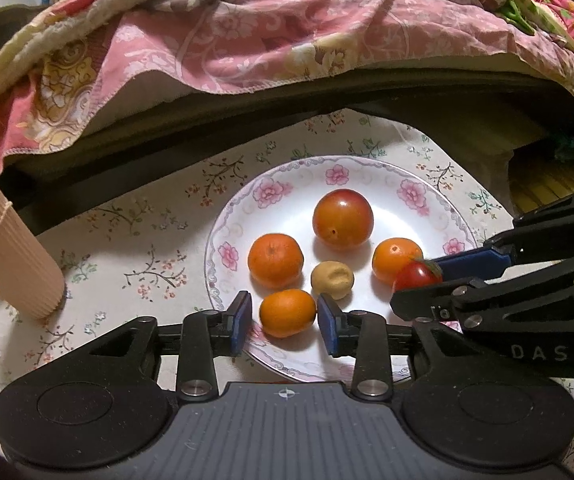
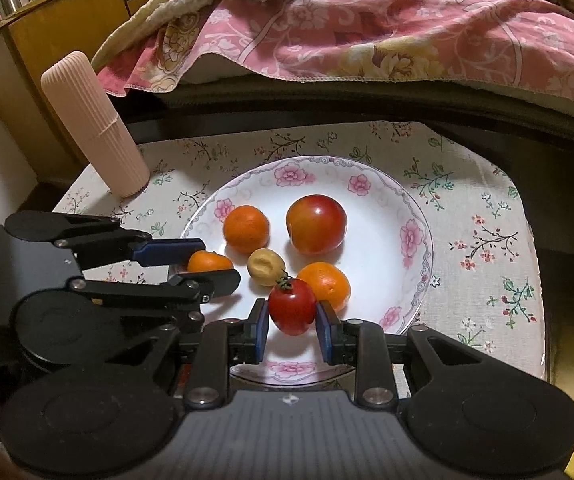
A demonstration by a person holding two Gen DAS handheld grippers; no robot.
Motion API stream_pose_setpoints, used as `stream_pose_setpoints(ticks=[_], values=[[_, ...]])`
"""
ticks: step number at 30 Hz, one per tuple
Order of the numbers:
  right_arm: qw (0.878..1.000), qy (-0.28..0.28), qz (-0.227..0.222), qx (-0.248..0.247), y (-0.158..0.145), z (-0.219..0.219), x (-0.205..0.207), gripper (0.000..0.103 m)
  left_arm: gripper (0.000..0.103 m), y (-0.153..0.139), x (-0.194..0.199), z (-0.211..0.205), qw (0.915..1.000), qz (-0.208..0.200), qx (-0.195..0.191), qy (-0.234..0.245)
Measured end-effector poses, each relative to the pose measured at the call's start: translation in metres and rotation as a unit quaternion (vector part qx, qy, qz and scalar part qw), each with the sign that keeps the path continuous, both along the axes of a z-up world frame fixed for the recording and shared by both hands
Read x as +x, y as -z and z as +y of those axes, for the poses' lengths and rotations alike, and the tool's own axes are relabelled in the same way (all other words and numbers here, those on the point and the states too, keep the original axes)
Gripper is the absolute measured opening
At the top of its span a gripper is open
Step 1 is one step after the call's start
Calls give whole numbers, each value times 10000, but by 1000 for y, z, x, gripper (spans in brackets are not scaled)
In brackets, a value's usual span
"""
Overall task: Organize fruits
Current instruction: 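Lower the mandarin into the plate and open left tool while right tool releases its tomato there, then grasp a tan round fruit with left tool while right tool grasps another red cherry tomato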
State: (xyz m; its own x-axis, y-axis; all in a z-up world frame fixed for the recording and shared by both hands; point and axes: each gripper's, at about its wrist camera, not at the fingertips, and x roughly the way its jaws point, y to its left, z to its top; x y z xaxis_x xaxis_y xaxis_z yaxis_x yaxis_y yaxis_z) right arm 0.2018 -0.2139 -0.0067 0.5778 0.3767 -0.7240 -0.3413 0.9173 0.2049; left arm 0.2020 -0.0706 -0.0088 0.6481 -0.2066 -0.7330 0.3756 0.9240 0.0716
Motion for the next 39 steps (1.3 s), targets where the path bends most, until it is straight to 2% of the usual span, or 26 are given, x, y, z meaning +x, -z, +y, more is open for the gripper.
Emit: stream_pose_setpoints(ticks=[4, 14, 21, 30, 39], values=[[10000, 9, 31, -59, 1, 0, 0, 29, 53, -6, -1, 2, 10000, -36, -39, -11], [10000, -3, -46, -37, -5, 2, -4, 30, 55, -23, -11, 8, 9999, -142, 15, 5], [9998, 86, -170, 41, -18, 1, -10, 30, 57, -38, -33, 24, 9997, -221, 28, -91], [9994, -187, -276, 96, -27, 25, -39, 30, 61, -53, -75, 45, 9995, -224, -129, -199], [9990, -247, -315, 182, -36, 37, -78, 30, 61, -48, -106, 64, 9986, -1, -369, -386]])
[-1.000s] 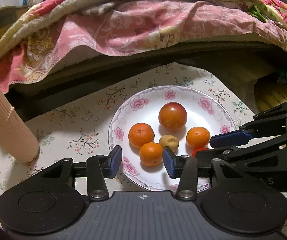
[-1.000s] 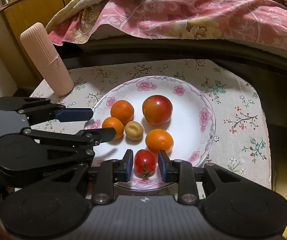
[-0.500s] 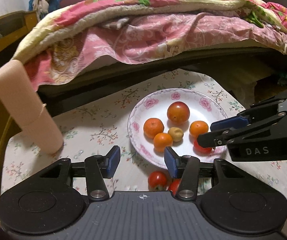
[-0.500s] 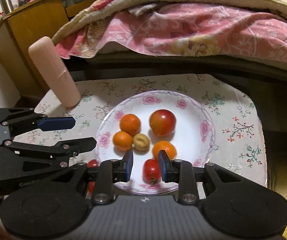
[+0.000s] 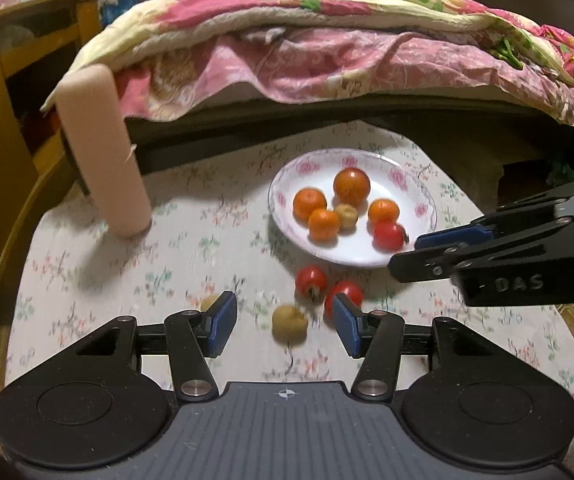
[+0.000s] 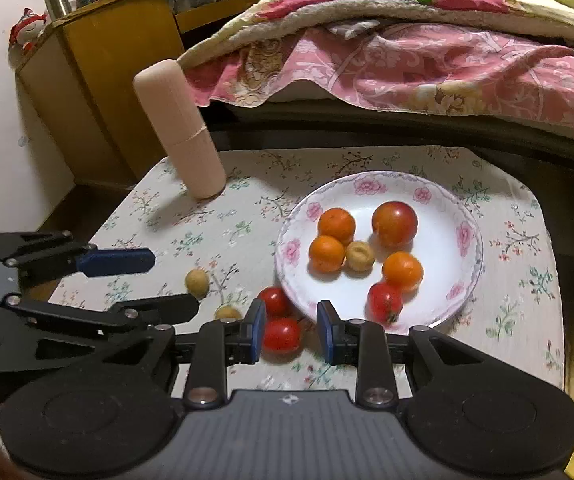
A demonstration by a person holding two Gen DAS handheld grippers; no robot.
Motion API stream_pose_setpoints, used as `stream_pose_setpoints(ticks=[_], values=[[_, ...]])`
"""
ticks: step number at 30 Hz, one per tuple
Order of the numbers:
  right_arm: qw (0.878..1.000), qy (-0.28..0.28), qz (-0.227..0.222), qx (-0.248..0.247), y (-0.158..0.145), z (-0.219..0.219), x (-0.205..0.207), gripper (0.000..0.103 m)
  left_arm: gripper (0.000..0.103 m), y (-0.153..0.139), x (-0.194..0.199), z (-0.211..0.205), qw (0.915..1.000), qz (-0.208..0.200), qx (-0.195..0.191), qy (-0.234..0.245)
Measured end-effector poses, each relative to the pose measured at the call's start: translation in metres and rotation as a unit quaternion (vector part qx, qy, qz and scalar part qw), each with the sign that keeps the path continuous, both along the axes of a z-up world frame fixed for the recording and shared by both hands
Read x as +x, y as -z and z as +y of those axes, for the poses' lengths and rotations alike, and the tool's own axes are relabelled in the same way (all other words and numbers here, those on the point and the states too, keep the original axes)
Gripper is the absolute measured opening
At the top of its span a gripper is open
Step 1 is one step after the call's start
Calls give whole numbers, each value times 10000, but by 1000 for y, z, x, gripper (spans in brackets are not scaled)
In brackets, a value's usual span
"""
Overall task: Organize fruits
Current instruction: 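Grasp a tan round fruit with left tool while right tool grasps another red cherry tomato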
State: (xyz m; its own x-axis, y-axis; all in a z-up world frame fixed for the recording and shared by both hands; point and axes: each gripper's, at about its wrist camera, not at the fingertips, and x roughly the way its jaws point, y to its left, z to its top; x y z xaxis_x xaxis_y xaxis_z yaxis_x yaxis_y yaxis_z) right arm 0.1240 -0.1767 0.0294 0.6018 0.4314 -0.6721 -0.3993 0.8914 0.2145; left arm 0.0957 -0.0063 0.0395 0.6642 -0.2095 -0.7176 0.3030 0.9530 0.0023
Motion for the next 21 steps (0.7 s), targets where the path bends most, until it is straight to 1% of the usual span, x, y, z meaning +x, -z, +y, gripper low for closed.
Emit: stream_pose_setpoints(ticks=[4, 7, 11, 17, 21], values=[[9999, -1, 85, 62, 1, 3, -17, 30, 61, 5, -6, 3, 9999, 93, 44, 41], [9998, -118, 155, -34, 6, 12, -19, 30, 61, 9, -5, 4, 9998, 159, 53, 67], [9993, -222, 274, -149, 18, 21, -10, 30, 62, 16, 1, 5, 9996, 260, 47, 106], [9981, -214, 540, -208, 37, 22, 8, 30, 62, 32, 8, 3, 9984, 516, 110, 210], [9973, -259, 649, -218, 46, 27, 16, 30, 62, 38, 10, 3, 9975, 662, 56, 239]])
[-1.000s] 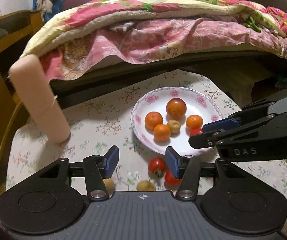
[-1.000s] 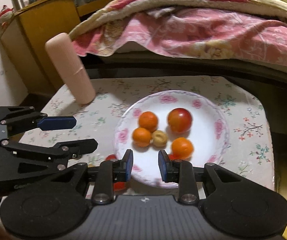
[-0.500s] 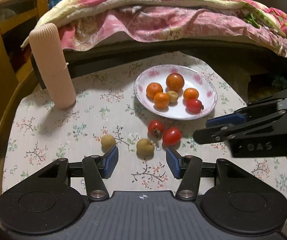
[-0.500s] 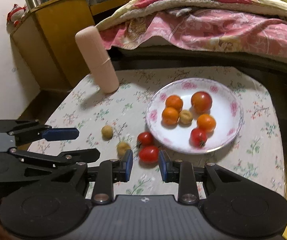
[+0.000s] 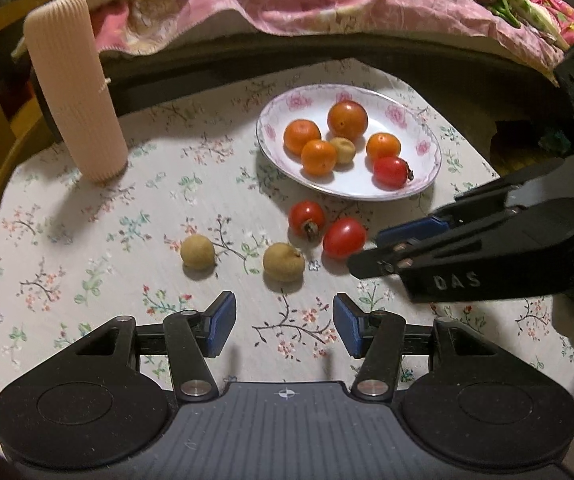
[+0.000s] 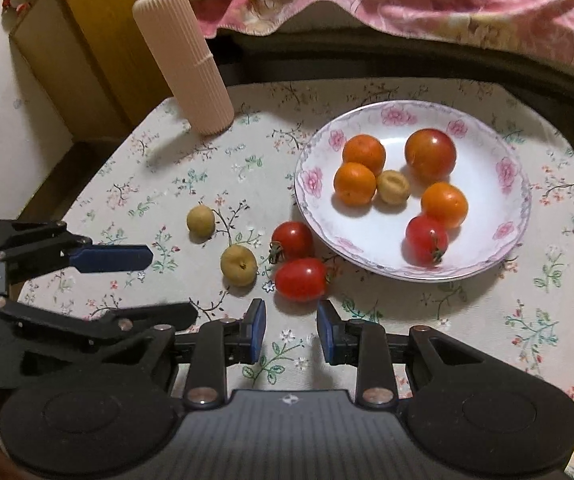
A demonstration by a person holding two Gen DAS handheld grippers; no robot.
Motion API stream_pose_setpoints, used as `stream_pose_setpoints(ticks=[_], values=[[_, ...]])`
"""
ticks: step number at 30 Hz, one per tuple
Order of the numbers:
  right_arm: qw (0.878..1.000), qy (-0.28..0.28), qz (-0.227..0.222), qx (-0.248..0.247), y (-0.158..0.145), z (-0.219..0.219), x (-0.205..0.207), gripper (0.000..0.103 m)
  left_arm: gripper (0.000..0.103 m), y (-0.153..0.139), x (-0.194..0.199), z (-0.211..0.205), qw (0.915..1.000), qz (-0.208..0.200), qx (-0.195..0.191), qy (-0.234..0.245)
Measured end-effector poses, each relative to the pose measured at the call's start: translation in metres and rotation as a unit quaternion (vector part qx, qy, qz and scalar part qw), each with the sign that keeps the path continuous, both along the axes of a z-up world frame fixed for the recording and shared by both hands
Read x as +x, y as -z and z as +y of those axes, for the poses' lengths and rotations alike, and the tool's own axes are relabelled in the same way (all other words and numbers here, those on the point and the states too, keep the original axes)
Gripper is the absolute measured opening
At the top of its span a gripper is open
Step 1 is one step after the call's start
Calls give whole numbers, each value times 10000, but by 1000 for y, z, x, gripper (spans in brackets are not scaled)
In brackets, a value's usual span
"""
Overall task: Organize fruits
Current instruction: 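Grasp a tan round fruit with left tool while right tool grasps another red cherry tomato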
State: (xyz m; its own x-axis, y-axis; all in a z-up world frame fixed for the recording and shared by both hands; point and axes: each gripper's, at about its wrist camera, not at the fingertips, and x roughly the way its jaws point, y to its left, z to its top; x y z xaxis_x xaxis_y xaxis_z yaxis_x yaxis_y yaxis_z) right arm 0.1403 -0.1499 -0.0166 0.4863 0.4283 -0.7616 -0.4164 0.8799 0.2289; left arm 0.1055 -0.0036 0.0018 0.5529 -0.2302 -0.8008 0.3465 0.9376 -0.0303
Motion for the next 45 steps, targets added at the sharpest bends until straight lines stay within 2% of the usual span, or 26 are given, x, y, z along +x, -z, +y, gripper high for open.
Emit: stream_pose_setpoints(ticks=[5, 13, 19, 21, 26, 29, 33, 37, 45], values=[[9999, 34, 102, 134, 5, 2, 10, 31, 63, 2, 4, 1, 9999, 100, -102, 2], [9999, 55, -118, 40, 4, 3, 15, 36, 63, 8, 13, 0, 9995, 256, -205, -24], [9997, 154, 113, 125, 14, -2, 22, 39, 64, 9, 15, -1, 9993, 295, -250, 6], [9998, 156, 50, 128, 15, 0, 23, 39, 64, 9, 15, 0, 9992, 292, -266, -6], [9999, 140, -8, 56, 15, 2, 22, 38, 64, 12, 16, 1, 9992, 311, -265, -6], [10000, 76, -41, 4, 14, 4, 20, 33, 64, 14, 17, 1, 9992, 278, -280, 12], [10000, 11, 40, 78, 13, 1, 19, 32, 64, 16, 22, -4, 9998, 51, -177, 99], [9998, 62, 37, 181, 8, -7, 16, 32, 62, 23, 34, -8, 9998, 25, -195, 70], [9997, 171, 130, 154, 7, -18, 15, 32, 49, 30, 42, -8, 9994, 24, -329, -49]])
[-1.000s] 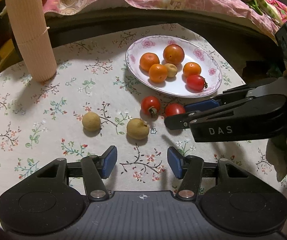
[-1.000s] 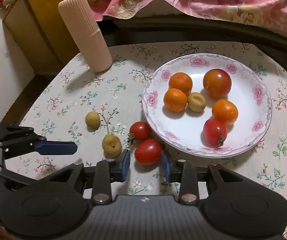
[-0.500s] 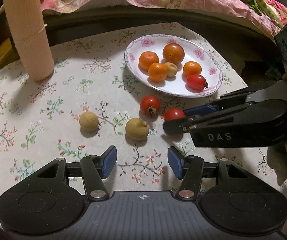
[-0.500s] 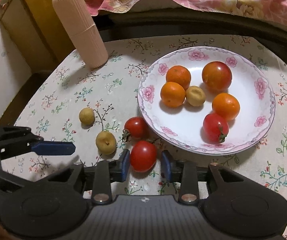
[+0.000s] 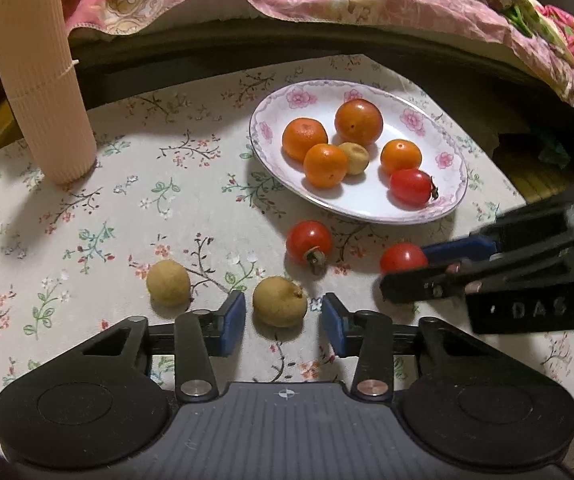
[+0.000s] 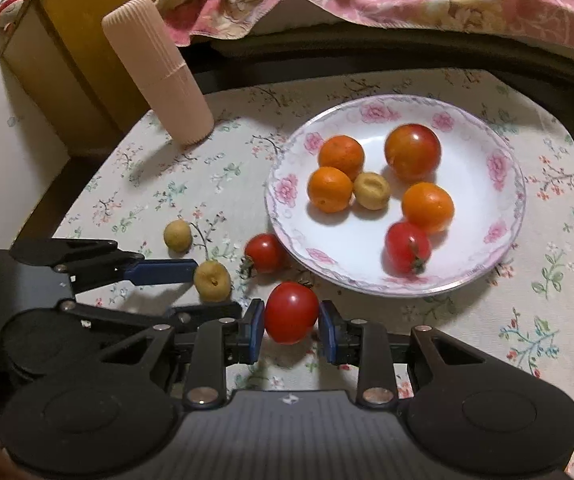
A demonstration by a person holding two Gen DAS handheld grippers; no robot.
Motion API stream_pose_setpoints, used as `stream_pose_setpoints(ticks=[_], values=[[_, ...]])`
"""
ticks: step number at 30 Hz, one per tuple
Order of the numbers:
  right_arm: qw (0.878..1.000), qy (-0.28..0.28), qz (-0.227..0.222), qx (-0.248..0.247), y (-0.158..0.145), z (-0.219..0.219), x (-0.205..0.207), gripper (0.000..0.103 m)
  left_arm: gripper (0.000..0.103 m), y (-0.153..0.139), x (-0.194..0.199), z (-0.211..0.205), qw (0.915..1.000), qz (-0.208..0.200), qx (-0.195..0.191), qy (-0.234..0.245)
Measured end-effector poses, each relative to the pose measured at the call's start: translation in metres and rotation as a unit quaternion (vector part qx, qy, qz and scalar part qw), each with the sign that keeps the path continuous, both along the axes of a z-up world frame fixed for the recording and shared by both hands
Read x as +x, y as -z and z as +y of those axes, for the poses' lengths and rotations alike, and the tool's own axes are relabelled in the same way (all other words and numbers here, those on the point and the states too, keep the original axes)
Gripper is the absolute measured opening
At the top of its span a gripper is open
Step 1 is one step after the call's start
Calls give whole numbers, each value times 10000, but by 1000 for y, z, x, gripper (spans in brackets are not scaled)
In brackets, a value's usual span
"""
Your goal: Organize fruits
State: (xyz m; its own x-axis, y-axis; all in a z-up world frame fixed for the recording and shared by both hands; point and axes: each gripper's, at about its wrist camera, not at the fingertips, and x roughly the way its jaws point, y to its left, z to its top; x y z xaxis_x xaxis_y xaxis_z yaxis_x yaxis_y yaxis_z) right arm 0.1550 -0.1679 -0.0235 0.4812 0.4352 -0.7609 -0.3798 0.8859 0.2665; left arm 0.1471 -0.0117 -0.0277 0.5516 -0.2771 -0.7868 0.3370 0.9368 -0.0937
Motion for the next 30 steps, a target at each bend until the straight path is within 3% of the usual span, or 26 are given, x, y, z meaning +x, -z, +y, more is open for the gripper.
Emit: stream_pose_setpoints(ticks=[5, 21, 30], values=[[9999, -34, 120, -59, 5, 1, -1, 32, 37, -1, 0, -3, 10000, 12, 47, -4], [9981, -528, 123, -282, 3, 8, -23, 32, 38, -6, -43, 6, 9971, 347, 493, 455], [9970, -630, 125, -429, 6, 17, -23, 32, 42, -7, -51, 13, 9972, 226, 513, 500]])
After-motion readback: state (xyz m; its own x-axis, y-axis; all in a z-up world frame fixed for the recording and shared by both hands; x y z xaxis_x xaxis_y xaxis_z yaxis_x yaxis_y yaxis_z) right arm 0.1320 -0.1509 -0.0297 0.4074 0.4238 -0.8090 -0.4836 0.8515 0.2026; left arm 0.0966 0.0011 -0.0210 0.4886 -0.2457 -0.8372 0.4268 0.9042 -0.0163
